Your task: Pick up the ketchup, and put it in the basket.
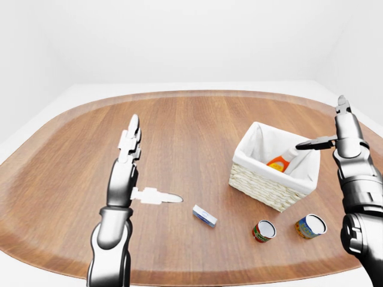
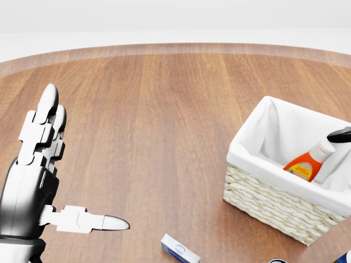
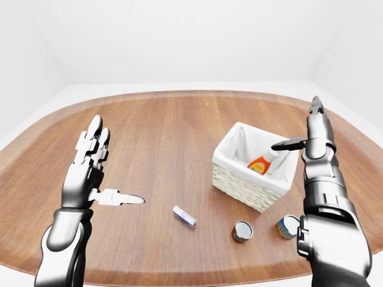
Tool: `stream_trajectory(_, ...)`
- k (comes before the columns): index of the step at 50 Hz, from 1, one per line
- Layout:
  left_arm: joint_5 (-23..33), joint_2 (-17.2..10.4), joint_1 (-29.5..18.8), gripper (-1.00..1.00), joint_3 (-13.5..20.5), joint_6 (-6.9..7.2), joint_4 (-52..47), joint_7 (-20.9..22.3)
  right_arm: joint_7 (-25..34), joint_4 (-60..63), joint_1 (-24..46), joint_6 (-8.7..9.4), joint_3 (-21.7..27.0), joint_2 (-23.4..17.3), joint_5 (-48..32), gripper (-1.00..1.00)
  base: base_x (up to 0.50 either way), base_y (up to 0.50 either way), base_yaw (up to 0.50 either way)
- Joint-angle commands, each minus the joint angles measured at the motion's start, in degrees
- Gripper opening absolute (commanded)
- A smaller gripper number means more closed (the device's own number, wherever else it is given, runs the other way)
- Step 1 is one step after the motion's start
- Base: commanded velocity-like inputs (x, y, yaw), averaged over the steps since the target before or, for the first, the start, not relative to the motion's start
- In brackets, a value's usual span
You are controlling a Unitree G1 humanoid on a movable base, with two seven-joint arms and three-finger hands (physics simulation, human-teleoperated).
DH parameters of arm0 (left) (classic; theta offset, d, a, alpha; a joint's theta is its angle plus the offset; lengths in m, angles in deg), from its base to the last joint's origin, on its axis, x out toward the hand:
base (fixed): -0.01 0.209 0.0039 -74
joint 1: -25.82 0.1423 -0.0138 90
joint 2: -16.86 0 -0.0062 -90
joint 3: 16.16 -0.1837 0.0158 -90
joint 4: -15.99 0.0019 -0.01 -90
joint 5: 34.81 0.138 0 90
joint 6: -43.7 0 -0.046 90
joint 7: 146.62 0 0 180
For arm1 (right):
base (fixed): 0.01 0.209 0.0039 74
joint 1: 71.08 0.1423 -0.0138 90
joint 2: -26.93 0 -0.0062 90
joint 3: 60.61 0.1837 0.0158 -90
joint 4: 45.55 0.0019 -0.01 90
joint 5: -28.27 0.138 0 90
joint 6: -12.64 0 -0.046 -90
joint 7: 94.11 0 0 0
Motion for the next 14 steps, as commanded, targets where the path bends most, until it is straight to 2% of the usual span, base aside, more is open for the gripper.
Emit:
stream_trajectory(1, -0.08, -0.04, 0.08, 1.0, 0.19, 0.0, -0.16, 0.13, 0.32, 1.03, -0.16, 0.0, 0.18, -0.04, 0.15, 1.0, 0.0, 0.0, 0.0)
stream_trajectory(14, -0.15, 0.02, 0.39, 1.0, 0.26, 0.0, -0.31, 0.17, 2.09, 6.5, -1.16, 0.14, 0.92, -0.03, 0.23, 1.0, 0.0, 0.0, 0.0)
